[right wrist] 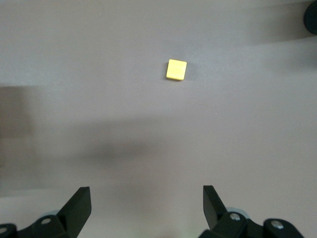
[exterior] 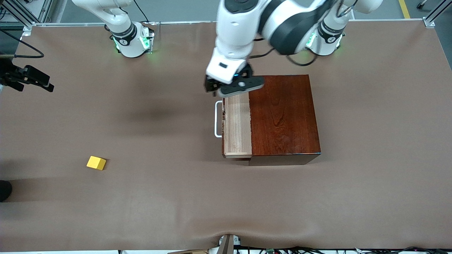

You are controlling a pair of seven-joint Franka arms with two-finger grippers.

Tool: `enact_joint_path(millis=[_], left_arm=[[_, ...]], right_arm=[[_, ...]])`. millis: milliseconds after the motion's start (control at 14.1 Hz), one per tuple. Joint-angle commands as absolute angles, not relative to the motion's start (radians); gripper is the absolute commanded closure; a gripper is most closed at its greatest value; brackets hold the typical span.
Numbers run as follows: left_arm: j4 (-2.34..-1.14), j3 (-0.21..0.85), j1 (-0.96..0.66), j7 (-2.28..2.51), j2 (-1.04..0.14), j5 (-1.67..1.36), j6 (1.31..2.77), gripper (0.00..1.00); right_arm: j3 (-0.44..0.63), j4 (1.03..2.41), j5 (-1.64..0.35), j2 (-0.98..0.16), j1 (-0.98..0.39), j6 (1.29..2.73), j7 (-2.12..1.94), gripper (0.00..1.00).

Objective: Open drawer, take yellow block, close drawer
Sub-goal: 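Push the drawer into the box with the left gripper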

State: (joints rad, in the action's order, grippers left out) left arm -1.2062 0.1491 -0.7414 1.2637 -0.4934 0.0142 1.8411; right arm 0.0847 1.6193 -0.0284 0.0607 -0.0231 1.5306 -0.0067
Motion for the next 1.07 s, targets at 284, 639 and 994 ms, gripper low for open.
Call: enact_joint_path(millis=[284, 639, 994], left_arm=[[-1.075, -0.161, -1.083, 1.589, -0.771, 0.017, 2.035, 0.0], [-1.068, -0.199, -1.109, 1.684, -0.868, 0.02, 2.115, 0.0], [-1.089, -0.222, -1.118, 1.686, -0.9, 0.043, 2.115, 0.0]], right_arm=[[0.084, 1.637, -0.015, 0.08, -0.014, 1.539, 0.006, 0.0], [0.083, 1.64, -0.017, 0.081, -0.015, 1.537, 0.008, 0.0], [0.084, 1.631, -0.028, 0.075, 0.043, 1.54, 0.011, 0.0]])
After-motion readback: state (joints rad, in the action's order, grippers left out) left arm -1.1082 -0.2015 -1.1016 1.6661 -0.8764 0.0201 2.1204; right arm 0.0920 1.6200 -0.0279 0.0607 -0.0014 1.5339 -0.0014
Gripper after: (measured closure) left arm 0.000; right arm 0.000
